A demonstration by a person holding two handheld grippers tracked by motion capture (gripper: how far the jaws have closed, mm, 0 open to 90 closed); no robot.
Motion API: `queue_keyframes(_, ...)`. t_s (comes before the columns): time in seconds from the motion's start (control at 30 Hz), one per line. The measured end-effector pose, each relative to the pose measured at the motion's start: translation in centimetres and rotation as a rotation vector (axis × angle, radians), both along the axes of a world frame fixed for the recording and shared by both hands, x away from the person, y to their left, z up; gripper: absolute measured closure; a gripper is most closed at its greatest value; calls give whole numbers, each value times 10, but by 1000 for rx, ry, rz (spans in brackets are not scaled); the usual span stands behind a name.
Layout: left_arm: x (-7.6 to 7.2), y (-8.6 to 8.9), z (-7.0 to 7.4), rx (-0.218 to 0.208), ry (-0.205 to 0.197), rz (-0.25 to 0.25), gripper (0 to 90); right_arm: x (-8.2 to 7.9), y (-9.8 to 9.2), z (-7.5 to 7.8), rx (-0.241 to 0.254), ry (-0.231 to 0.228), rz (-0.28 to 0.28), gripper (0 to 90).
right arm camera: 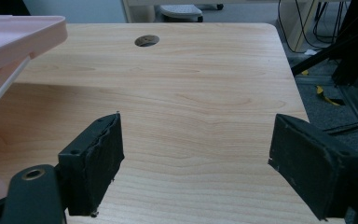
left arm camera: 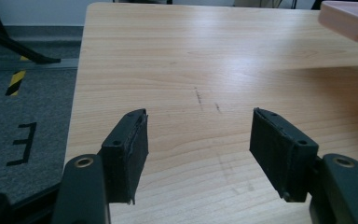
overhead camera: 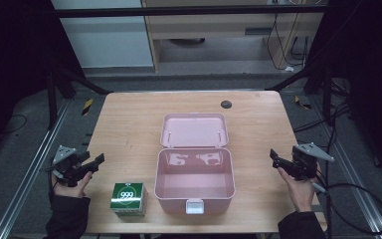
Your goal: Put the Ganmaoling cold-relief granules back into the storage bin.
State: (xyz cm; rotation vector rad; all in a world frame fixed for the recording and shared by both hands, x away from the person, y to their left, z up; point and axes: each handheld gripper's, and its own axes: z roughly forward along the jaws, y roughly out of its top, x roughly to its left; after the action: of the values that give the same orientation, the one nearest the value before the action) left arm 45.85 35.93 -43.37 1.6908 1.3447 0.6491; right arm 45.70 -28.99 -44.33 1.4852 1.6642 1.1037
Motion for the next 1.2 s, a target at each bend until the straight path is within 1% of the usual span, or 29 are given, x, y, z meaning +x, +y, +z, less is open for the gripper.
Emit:
queue_keyframes(0.03,0,0,0,0,0,0,363,0,0,0,0,0,0,176)
queue_keyframes(0.07,0,-1,2,5,-1,-9,359,0,0,-1,-16,9,5,176)
queue_keyframes(0.1,0,-1,4,1,-4,-27,359,0,0,-1,-16,9,5,176)
queue_keyframes(0.13,0,-2,8,-20,-6,-70,359,1,1,-1,-24,10,9,176)
queue_keyframes(0.17,0,-2,8,-20,-6,-70,360,1,1,-1,-24,10,9,176)
queue_keyframes(0.2,0,-3,9,-20,-6,-83,360,1,1,-1,-19,14,11,176)
queue_keyframes(0.23,0,-4,12,-17,-7,-116,362,0,2,-2,-23,19,19,176)
queue_keyframes(0.27,0,-4,12,-17,-7,-116,360,0,3,-2,-28,20,22,176)
queue_keyframes(0.3,0,-5,14,-10,-9,-127,356,0,3,-2,-30,23,24,176)
queue_keyframes(0.37,0,-7,21,8,-20,-173,353,0,2,-2,-35,24,25,176)
queue_keyframes(0.4,0,-7,21,8,-20,-173,351,0,2,-2,-35,24,25,176)
queue_keyframes(0.43,0,-7,25,16,-27,-189,351,0,2,-2,-36,22,26,176)
queue_keyframes(0.47,0,-6,31,21,-32,-220,349,0,3,-3,-37,22,31,176)
queue_keyframes(0.5,1,-7,34,30,-31,-235,345,-1,3,-3,-37,22,31,176)
queue_keyframes(0.53,1,-7,34,30,-31,-235,343,-1,4,-3,-39,23,33,176)
queue_keyframes(0.63,1,-8,43,74,-23,-277,335,0,4,-4,-45,22,40,175)
queue_keyframes(0.67,1,-8,47,92,-27,-290,335,0,5,-4,-45,30,42,175)
queue_keyframes(0.7,0,-9,54,103,-33,-315,348,0,6,-5,-52,30,48,173)
queue_keyframes(0.73,0,-9,54,103,-33,-315,355,1,6,-5,-58,30,52,173)
queue_keyframes(0.8,-1,-9,60,113,-37,-327,358,1,7,-5,-61,29,54,173)
queue_keyframes(0.93,-3,-10,71,151,-36,-377,362,0,7,-5,-57,31,57,172)
queue_keyframes(0.97,-3,-11,73,152,-32,-387,365,0,7,-6,-60,33,61,171)
queue_keyframes(1.03,-5,-11,78,169,-37,-398,369,0,7,-6,-63,33,62,171)
queue_keyframes(1.1,-6,-11,82,157,-37,-413,374,1,8,-7,-69,35,65,170)
queue_keyframes(1.17,-6,-11,84,168,-28,-429,376,1,8,-7,-74,37,68,168)
queue_keyframes(1.2,-6,-12,87,183,-18,-455,376,1,9,-7,-78,36,74,167)
